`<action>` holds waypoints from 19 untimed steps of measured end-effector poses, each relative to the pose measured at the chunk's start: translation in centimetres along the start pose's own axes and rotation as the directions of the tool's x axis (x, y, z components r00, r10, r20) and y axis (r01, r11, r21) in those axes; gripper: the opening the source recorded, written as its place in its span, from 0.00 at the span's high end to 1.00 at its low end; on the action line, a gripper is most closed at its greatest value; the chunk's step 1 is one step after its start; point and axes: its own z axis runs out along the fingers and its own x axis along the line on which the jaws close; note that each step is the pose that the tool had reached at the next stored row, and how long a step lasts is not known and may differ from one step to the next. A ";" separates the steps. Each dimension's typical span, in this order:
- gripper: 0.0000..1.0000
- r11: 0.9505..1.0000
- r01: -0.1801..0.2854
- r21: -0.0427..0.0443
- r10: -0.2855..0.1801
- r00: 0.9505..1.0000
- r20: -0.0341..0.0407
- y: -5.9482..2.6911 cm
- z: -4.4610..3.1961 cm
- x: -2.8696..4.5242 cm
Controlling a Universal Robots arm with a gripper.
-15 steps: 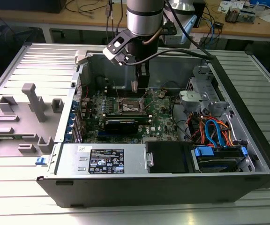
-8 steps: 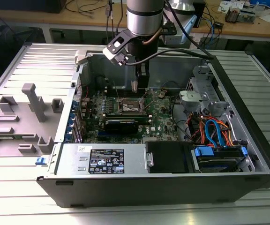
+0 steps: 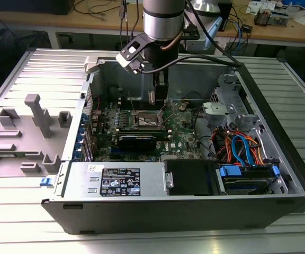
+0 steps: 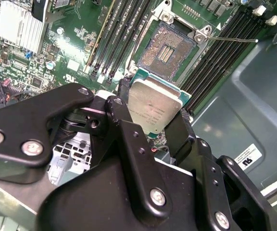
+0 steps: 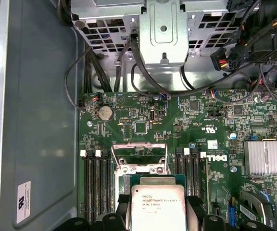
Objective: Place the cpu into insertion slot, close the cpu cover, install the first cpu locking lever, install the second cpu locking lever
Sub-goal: 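Place the cpu into insertion slot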
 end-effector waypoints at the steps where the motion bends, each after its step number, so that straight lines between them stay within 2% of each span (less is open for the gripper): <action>1: 0.46 1.000 0.000 0.000 0.000 1.000 0.000 0.00 0.03 -0.01; 9: 0.46 1.000 0.000 0.000 0.000 1.000 0.000 -0.01 0.15 -0.03; 19: 0.46 1.000 0.000 0.000 0.000 1.000 0.000 -0.32 0.81 -0.05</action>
